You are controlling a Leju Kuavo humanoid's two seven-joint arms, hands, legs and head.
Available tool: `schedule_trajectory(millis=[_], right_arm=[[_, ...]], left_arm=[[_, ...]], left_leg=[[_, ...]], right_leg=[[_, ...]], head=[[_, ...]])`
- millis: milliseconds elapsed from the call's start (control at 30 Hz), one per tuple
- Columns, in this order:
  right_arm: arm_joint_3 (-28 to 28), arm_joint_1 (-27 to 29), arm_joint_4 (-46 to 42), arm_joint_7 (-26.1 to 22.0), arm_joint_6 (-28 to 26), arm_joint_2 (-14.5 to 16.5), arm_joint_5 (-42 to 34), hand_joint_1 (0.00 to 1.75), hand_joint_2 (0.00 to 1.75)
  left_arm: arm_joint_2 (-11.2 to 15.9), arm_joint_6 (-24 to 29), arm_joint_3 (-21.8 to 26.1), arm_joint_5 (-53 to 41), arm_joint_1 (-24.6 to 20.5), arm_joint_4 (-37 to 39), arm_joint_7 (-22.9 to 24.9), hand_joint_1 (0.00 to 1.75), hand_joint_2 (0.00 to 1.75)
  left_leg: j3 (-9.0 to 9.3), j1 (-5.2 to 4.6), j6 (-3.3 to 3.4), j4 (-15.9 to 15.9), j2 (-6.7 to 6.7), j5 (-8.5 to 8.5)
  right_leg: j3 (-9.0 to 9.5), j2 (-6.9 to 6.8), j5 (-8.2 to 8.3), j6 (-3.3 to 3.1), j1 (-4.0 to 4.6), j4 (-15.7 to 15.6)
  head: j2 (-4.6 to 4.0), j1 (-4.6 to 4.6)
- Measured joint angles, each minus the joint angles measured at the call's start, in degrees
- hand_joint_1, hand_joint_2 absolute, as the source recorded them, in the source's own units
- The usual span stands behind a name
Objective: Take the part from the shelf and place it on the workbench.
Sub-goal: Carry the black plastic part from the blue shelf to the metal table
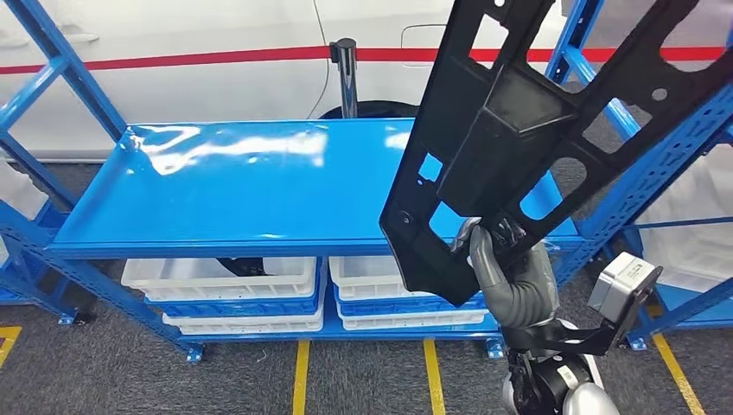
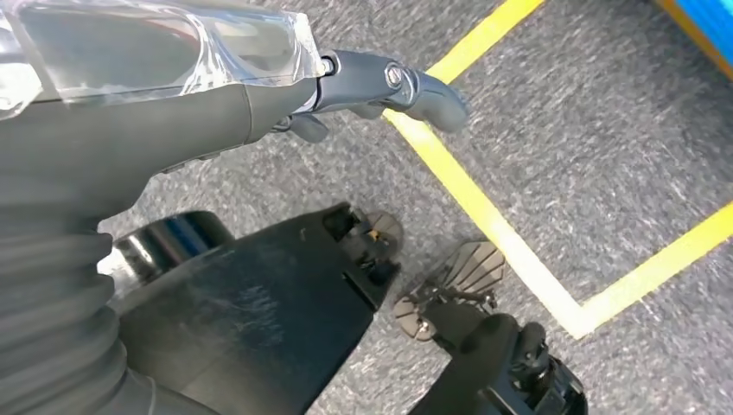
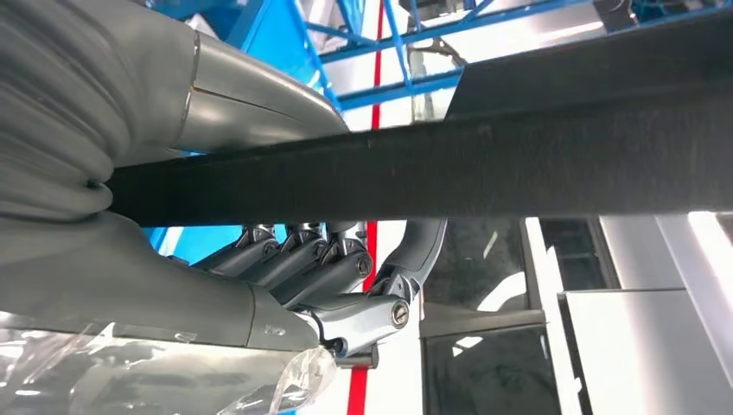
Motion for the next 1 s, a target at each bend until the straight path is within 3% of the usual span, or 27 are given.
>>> schedule_trajectory(millis=[33, 100, 133, 167, 200, 233, 267, 333, 367, 400, 467, 500, 533, 600, 633, 667, 700, 733, 800, 867, 900, 933, 967, 1000], right_arm=[[-0.01, 0.03, -0.03, 0.09, -0.03, -0.03, 0.02, 1.75, 1.75], [-0.01, 0.05, -0.07, 0.18, -0.06, -0.06, 0.05, 1.75, 1.75], [-0.01, 0.07, -0.07, 0.25, -0.06, -0.08, 0.07, 1.75, 1.75], [-0.01, 0.08, -0.07, 0.30, -0.07, -0.09, 0.08, 1.75, 1.75], [-0.02, 0.06, -0.07, 0.37, -0.08, -0.09, 0.08, 1.75, 1.75], [-0.04, 0.02, -0.07, 0.49, -0.09, -0.10, 0.07, 1.75, 1.75], [-0.09, -0.06, -0.07, 0.63, -0.10, -0.11, 0.05, 1.75, 1.75], [-0.24, -0.34, -0.10, 0.91, -0.09, -0.14, 0.01, 1.75, 1.75], [-0.31, -0.53, -0.13, 1.02, -0.08, -0.15, -0.02, 1.75, 1.75], [-0.37, -0.72, -0.16, 1.08, -0.05, -0.16, -0.06, 1.75, 1.75], [-0.41, -0.96, -0.20, 1.25, -0.02, -0.15, -0.34, 1.75, 1.75], [-0.39, -1.02, -0.21, 1.38, 0.03, -0.15, -0.58, 1.75, 1.75], [-0.38, -1.06, -0.21, 1.49, 0.06, -0.14, -0.87, 1.75, 1.75], [-0.38, -1.10, -0.21, 1.64, 0.11, -0.15, -1.42, 1.75, 1.75], [-0.39, -1.05, -0.21, 1.70, 0.11, -0.16, -1.67, 1.75, 1.75], [-0.39, -0.99, -0.21, 1.75, 0.11, -0.16, -1.89, 1.75, 1.75], [-0.39, -0.95, -0.21, 1.79, 0.12, -0.16, -2.11, 1.75, 1.75], [-0.38, -0.96, -0.21, 1.81, 0.12, -0.16, -2.22, 1.75, 1.75], [-0.37, -1.03, -0.21, 1.67, 0.10, -0.15, -2.33, 1.75, 1.75], [-0.40, -1.04, -0.21, 1.39, -0.01, -0.16, -2.17, 1.75, 1.75], [-0.41, -1.03, -0.21, 1.25, -0.07, -0.18, -2.04, 1.75, 1.75], [-0.42, -1.00, -0.21, 1.15, -0.13, -0.20, -1.92, 1.75, 1.75], [-0.42, -0.98, -0.21, 1.09, -0.15, -0.26, -1.83, 1.75, 1.75], [-0.42, -0.97, -0.21, 1.03, -0.19, -0.30, -1.78, 1.75, 1.75]], left_arm=[[-0.05, -0.01, -0.01, -0.02, 0.02, -0.01, -0.01, 0.00, 1.75], [-0.10, -0.03, -0.02, -0.03, 0.11, -0.04, -0.01, 0.00, 1.75], [-0.12, -0.04, -0.02, -0.02, 0.16, -0.05, 0.00, 0.00, 1.75], [-0.13, -0.05, -0.03, -0.02, 0.20, -0.06, 0.00, 0.00, 1.75], [-0.18, -0.04, -0.03, 0.00, 0.20, -0.08, 0.03, 0.00, 1.75], [-0.25, -0.03, -0.03, 0.03, 0.19, -0.09, 0.05, 0.00, 1.75], [-0.34, -0.02, -0.03, 0.07, 0.17, -0.11, 0.09, 0.00, 1.75], [-0.56, 0.03, -0.03, 0.14, 0.09, -0.14, 0.17, 0.00, 1.75], [-0.65, 0.05, -0.03, 0.17, 0.04, -0.14, 0.22, 0.00, 1.75], [-0.74, 0.07, -0.03, 0.22, -0.01, -0.15, 0.31, 0.00, 1.75], [-0.85, 0.08, -0.03, 0.38, -0.02, -0.15, 0.49, 0.00, 1.75], [-0.88, 0.05, -0.04, 0.46, 0.03, -0.15, 0.57, 0.00, 1.75], [-0.89, 0.03, -0.05, 0.52, 0.08, -0.15, 0.61, 0.00, 1.75], [-0.91, 0.00, -0.07, 0.59, 0.12, -0.15, 0.64, 0.00, 1.75], [-0.91, 0.01, -0.07, 0.60, 0.10, -0.15, 0.65, 0.00, 1.75], [-0.90, 0.01, -0.07, 0.61, 0.08, -0.15, 0.66, 0.00, 1.75], [-0.90, 0.02, -0.07, 0.62, 0.07, -0.15, 0.66, 0.00, 1.75], [-0.90, 0.02, -0.08, 0.63, 0.03, -0.15, 0.66, 0.00, 1.75], [-0.90, 0.04, -0.09, 0.65, -0.18, -0.15, 0.70, 0.00, 1.75], [-0.90, 0.11, -0.09, 0.66, -0.56, -0.15, 0.81, 0.00, 1.75], [-0.90, 0.14, -0.09, 0.67, -0.70, -0.15, 0.86, 0.00, 1.75], [-0.90, 0.16, -0.08, 0.71, -0.75, -0.15, 0.90, 0.00, 1.75], [-0.90, 0.15, -0.08, 0.73, -0.76, -0.15, 0.93, 0.00, 1.75], [-0.90, 0.15, -0.07, 0.75, -0.78, -0.15, 0.93, 0.00, 1.75]], left_leg=[[-0.81, 0.13, 0.36, -0.14, 0.15, 0.82], [-2.42, 0.10, 0.68, -0.07, 0.43, 2.22], [-3.27, 0.09, 0.64, -0.01, 0.61, 2.94], [-4.17, 0.09, 0.59, 0.10, 0.79, 3.64], [-5.09, 0.11, 0.49, 0.30, 0.93, 4.28], [-6.08, 0.13, 0.35, 0.60, 1.03, 4.85], [-6.95, 0.15, 0.16, 1.04, 1.08, 5.29], [-8.22, 0.00, -0.34, 2.09, 1.13, 5.89], [-8.56, -0.09, -0.63, 2.46, 1.16, 6.21], [-8.79, -0.12, -0.93, 2.61, 1.19, 6.63], [-9.29, 0.03, -1.60, 2.87, 1.13, 7.00], [-9.85, 0.16, -2.00, 3.80, 1.01, 5.85], [-10.74, 0.31, -2.43, 5.91, 0.90, 3.55], [-13.00, 0.66, -3.18, 13.36, 0.78, -2.73], [-13.84, 0.79, -3.40, 17.44, 0.78, -4.83], [-14.00, 0.86, -3.47, 20.32, 0.78, -5.43], [-13.29, 0.88, -3.41, 21.40, 0.75, -4.66], [-11.52, 0.86, -3.23, 20.20, 0.68, -2.98], [-5.35, 0.71, -2.63, 12.32, 0.31, -0.70], [0.30, 0.43, -1.94, 3.34, -0.18, -1.48], [1.61, 0.26, -1.64, 0.89, -0.34, -2.07], [1.66, 0.13, -1.27, 0.10, -0.34, -1.98], [1.08, 0.14, -0.86, 0.25, -0.19, -1.40], [0.49, 0.15, -0.33, 0.24, -0.06, -0.78]], right_leg=[[-0.91, -0.26, -2.65, 0.14, -0.01, 2.28], [-2.98, -0.64, -8.87, 0.47, -0.04, 9.94], [-3.59, -0.69, -10.39, 0.69, -0.05, 13.80], [-3.57, -0.73, -10.41, 0.87, -0.06, 16.47], [-2.59, -0.78, -9.12, 1.01, -0.08, 17.18], [-0.57, -0.88, -7.31, 1.08, -0.12, 15.74], [2.52, -1.05, -5.96, 1.10, -0.15, 12.21], [9.11, -1.38, -6.41, 0.83, 0.05, 3.07], [11.05, -1.47, -7.29, 0.53, 0.19, -0.05], [11.77, -1.47, -7.92, 0.14, 0.35, -1.56], [11.02, -1.58, -7.32, -0.78, 0.29, -1.64], [10.44, -1.67, -6.70, -1.27, 0.20, -1.60], [9.68, -1.70, -5.96, -1.66, 0.10, -1.66], [7.73, -1.40, -4.44, -2.03, 0.04, -1.61], [6.66, -1.10, -3.65, -2.02, 0.04, -1.58], [5.57, -0.73, -2.85, -1.97, 0.04, -1.54], [4.50, -0.30, -2.04, -1.89, 0.04, -1.51], [3.49, 0.06, -1.25, -1.79, 0.05, -1.50], [1.91, 0.71, 0.15, -1.46, 0.13, -1.46], [1.18, 0.99, 1.36, -0.94, 0.25, -1.53], [1.02, 1.04, 1.96, -0.61, 0.24, -1.65], [0.93, 1.11, 2.56, -0.25, 0.21, -1.82], [0.74, 1.06, 2.73, 0.05, 0.06, -1.83], [0.25, 0.85, 1.87, 0.26, 0.01, -1.17]], head=[[0.00, 0.04], [0.00, 0.17], [0.00, 0.18], [0.00, 0.19], [0.00, 0.19], [0.00, 0.19], [0.00, 0.19], [0.00, 0.19], [0.00, 0.19], [0.00, 0.16], [0.00, 0.16], [0.00, 0.12], [0.00, 0.08], [0.00, -0.01], [0.00, -0.02], [0.00, -0.01], [0.00, -0.01], [0.00, -0.01], [0.00, -0.01], [0.00, 0.05], [0.00, 0.05], [0.00, 0.09], [0.00, 0.08], [0.00, 0.10]])
